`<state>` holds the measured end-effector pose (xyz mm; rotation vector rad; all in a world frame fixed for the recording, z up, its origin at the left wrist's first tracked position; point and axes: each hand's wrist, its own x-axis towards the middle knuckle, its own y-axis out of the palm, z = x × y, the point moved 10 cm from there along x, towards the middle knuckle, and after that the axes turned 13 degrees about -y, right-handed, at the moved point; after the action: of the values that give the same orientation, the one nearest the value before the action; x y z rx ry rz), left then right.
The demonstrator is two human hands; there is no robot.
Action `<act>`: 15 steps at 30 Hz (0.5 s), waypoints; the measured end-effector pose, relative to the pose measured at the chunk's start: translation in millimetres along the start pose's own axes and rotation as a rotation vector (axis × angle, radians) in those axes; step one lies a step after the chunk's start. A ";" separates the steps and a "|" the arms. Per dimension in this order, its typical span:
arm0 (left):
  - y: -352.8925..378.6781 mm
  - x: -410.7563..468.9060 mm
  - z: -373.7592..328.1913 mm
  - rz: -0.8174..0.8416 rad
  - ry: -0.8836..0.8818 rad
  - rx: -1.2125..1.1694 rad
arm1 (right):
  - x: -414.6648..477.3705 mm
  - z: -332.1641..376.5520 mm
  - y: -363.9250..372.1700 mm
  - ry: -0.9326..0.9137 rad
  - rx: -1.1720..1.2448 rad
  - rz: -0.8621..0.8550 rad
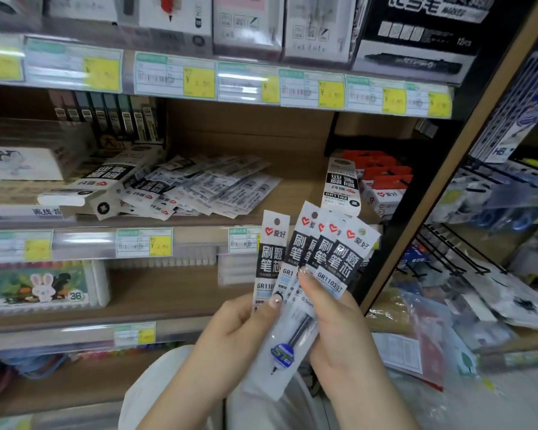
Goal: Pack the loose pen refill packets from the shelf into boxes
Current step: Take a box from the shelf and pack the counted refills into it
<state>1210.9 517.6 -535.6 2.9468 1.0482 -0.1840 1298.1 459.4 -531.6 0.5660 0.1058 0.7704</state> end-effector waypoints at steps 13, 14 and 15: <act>9.8 -5.0 11.0 0.147 -0.065 -0.150 | -0.1 2.6 4.6 -0.059 -0.156 0.140; 10.1 -5.9 10.5 0.145 -0.074 -0.184 | 0.0 0.5 3.7 -0.050 -0.163 0.145; 9.8 -6.3 10.0 0.136 -0.080 -0.207 | -0.3 -1.3 3.0 -0.043 -0.169 0.148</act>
<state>1211.1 505.5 -545.1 2.7851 0.8002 -0.1786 1295.6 461.5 -531.2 0.4322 -0.0413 0.9008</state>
